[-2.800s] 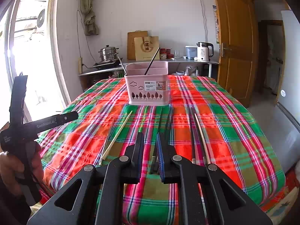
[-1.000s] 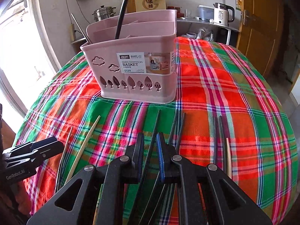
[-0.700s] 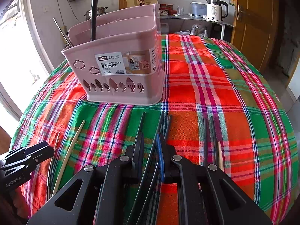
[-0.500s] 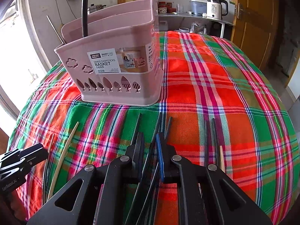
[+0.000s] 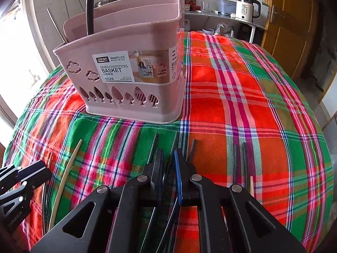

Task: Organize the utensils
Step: 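Close the left tool on a metal chopstick while the right tool grasps another black chopstick, then lift the metal chopstick toward the basket with the left tool while the right tool carries the black chopstick there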

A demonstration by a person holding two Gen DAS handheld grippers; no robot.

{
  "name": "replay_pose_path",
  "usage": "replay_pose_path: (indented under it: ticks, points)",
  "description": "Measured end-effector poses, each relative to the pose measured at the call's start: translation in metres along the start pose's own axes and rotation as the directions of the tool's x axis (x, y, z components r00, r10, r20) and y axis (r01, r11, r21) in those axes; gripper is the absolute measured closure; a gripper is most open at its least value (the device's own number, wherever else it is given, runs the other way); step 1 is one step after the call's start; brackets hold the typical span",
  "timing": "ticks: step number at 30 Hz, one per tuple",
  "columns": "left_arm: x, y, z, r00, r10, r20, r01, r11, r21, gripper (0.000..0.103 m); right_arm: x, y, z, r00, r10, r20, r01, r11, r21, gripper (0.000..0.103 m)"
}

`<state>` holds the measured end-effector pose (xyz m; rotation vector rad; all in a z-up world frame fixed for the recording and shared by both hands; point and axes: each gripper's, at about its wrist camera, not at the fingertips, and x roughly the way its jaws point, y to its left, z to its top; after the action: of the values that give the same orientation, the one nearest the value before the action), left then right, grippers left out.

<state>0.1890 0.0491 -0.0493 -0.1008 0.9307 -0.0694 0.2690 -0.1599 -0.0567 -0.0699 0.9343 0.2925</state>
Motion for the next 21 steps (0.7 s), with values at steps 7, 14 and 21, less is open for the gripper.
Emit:
replay_pose_path:
  ticks: [7,14,21]
  points:
    - [-0.001,0.007,0.004,0.998,-0.062,-0.012,0.062,0.998,-0.028,0.099,-0.008,-0.004,0.001,0.998,0.052,0.026,-0.053,0.998,0.031,0.096]
    - [-0.027,0.008,0.014,0.993,-0.109,0.039,0.109,0.994,-0.016,0.099,-0.038,-0.004,0.005,0.992,0.083,0.096,-0.086,0.996,0.028,0.097]
    - [-0.069,0.010,0.034,0.981,-0.144,0.131,0.144,0.990,0.007,0.099,-0.081,0.001,0.011,0.975,0.113,0.191,-0.118,0.993,0.012,0.097]
